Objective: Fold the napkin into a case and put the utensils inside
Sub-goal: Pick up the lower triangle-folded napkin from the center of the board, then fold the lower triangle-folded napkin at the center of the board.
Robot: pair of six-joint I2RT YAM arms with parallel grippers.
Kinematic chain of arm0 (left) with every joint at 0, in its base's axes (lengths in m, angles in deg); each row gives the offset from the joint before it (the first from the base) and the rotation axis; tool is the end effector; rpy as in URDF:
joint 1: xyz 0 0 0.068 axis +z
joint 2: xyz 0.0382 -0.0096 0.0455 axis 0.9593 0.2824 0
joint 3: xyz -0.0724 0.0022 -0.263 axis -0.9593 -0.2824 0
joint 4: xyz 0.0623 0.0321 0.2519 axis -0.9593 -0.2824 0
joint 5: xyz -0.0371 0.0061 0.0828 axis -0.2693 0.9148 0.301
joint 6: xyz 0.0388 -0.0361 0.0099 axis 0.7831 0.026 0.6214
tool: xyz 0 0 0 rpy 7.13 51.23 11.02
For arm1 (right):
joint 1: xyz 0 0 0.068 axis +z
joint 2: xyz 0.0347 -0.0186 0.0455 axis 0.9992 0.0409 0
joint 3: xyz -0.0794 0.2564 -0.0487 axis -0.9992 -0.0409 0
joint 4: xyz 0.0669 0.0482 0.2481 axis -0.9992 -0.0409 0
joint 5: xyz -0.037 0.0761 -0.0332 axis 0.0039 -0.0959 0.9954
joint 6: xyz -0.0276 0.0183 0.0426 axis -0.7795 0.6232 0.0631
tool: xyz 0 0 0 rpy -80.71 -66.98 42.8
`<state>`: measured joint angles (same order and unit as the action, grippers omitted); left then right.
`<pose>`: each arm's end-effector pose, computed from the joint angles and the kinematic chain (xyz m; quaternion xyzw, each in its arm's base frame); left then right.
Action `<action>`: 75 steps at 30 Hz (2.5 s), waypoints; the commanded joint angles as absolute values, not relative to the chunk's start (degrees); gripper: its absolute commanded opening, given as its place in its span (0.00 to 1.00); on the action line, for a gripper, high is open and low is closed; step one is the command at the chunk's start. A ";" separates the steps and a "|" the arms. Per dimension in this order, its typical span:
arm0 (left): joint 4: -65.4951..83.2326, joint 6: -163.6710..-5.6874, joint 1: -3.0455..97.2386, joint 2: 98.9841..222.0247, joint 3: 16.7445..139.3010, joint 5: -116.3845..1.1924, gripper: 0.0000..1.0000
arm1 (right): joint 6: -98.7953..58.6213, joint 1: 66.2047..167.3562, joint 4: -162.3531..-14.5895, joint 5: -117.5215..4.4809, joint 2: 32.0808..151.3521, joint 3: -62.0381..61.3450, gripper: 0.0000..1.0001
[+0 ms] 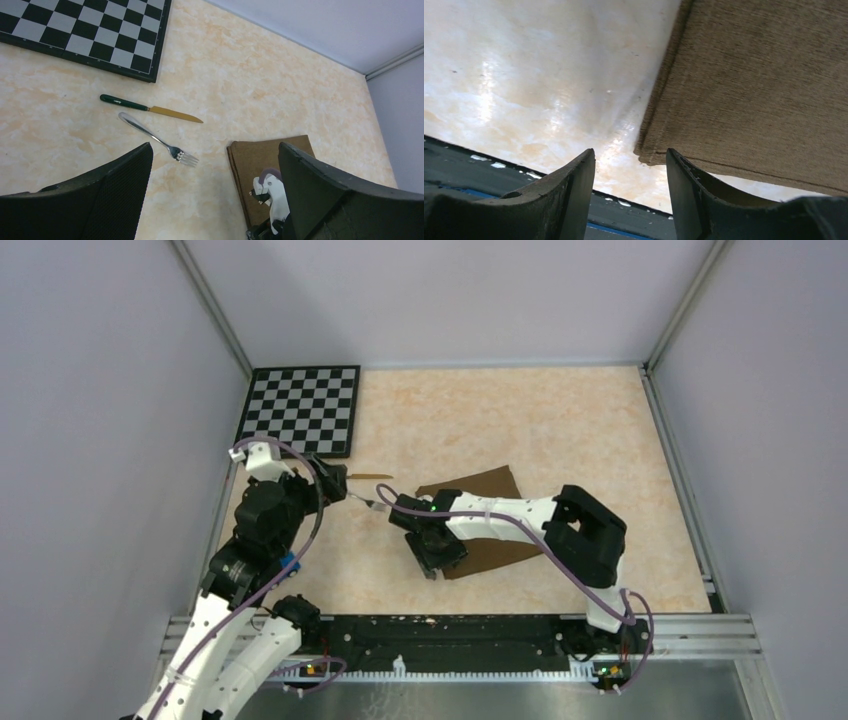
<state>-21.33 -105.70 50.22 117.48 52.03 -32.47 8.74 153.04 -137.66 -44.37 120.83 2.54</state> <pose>0.1193 -0.0402 0.3448 -0.1525 0.7713 -0.1826 0.5903 0.1555 0.3328 0.1754 -0.2529 0.9638 0.0324 0.0776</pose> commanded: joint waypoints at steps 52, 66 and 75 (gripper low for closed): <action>30.67 -141.16 44.79 173.35 34.85 -51.83 0.70 | 7.17 141.77 -92.39 -64.25 86.11 -34.06 0.00; 26.47 -133.94 44.73 172.50 37.88 -46.22 0.14 | 6.05 140.92 -86.68 -69.06 83.85 -39.28 0.00; -25.84 -144.45 43.47 164.32 53.65 -27.44 0.00 | 15.19 140.94 -61.93 -91.00 89.92 -48.68 0.00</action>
<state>-1.18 -137.13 43.36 165.61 46.56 -41.30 9.39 140.45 -74.12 -77.09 89.18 -44.69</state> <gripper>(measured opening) 0.026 0.029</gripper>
